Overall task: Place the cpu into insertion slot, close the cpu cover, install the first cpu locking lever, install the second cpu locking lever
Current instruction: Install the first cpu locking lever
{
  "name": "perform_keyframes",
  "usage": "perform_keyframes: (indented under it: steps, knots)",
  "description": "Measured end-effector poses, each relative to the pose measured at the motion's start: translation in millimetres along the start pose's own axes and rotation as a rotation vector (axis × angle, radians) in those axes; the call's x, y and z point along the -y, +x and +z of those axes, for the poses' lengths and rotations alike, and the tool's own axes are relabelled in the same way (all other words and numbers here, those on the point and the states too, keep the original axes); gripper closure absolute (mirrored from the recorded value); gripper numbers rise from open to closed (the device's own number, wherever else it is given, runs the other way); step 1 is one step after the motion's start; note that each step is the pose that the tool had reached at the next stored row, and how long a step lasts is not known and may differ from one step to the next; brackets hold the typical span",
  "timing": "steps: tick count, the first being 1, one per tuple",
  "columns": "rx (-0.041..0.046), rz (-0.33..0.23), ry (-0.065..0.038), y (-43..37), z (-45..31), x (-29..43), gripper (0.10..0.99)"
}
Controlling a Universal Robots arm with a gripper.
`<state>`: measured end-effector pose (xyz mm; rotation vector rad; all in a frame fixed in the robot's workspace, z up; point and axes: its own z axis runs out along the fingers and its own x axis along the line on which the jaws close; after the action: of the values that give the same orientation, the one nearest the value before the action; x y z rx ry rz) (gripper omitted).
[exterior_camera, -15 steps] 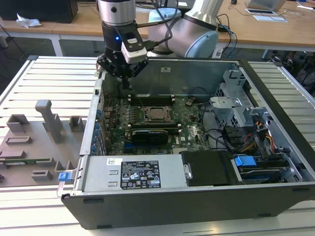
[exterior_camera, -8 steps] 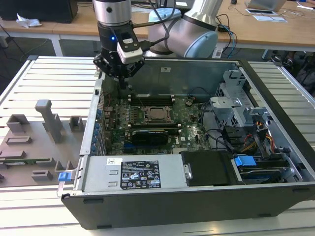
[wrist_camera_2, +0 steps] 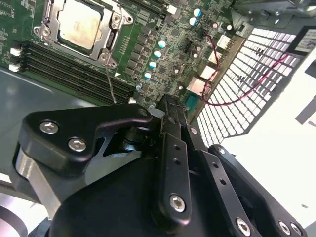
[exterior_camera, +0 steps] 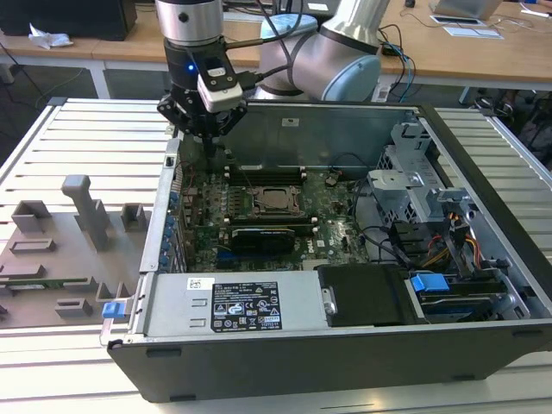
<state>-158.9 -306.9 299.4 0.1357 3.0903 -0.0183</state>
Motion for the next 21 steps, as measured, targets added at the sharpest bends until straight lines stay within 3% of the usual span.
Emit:
perform_keyframes:
  steps: [3, 13, 21]
  knots:
    - [0.0, 0.0, 0.0, 6.1, 0.2, 0.5, 0.98]
    - [-0.0001, 0.0, 0.0, 14.9, 2.4, 1.0, 0.98]
    - [-0.0001, 0.0, 0.0, 1.7, 4.9, -4.5, 0.98]
